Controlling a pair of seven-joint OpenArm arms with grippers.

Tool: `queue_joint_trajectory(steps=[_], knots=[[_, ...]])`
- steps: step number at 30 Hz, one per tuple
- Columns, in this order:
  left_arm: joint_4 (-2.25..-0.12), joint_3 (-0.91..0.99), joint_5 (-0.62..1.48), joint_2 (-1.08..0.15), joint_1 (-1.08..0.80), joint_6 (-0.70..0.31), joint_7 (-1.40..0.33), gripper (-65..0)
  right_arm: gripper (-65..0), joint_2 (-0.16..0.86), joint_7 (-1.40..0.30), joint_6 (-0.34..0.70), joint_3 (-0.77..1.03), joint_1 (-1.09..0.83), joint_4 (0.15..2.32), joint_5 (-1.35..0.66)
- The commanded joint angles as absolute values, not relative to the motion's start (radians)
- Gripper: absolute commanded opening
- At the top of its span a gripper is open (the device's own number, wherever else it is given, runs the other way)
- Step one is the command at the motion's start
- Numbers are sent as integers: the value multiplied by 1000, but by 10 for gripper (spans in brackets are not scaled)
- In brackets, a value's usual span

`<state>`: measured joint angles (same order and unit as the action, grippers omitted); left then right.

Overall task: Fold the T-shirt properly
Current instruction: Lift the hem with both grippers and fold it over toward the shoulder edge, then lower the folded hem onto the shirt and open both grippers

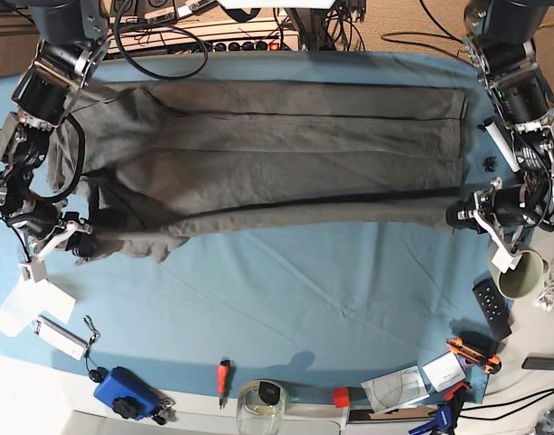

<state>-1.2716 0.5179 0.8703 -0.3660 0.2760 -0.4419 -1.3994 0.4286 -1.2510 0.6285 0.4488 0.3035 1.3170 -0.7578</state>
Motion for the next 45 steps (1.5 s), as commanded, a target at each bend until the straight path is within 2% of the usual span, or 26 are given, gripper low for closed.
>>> queue_joint_trajectory(steps=[1,6,18,29,45], knots=[[-1321,521,894,-385,289,-446,-1396,-650,-650,452,-1233,632,453,321,1357,-778],[-1440,521,894,-385,226,-469,-1396,-650,-650,459,-1249,631,453,265,1426,-778],[-1486,522,921,-385,134,-469,-1396,-650,-650,463,-1258,612,465,151,1505,-808],[-1600,522,920,-385,44,-469,-1396,-650,-650,463,-1299,613,632,65,1518,-875],[-1666,528,913,-385,-8,-469,-1396,-650,-650,463,-1346,613,650,44,1522,-918]])
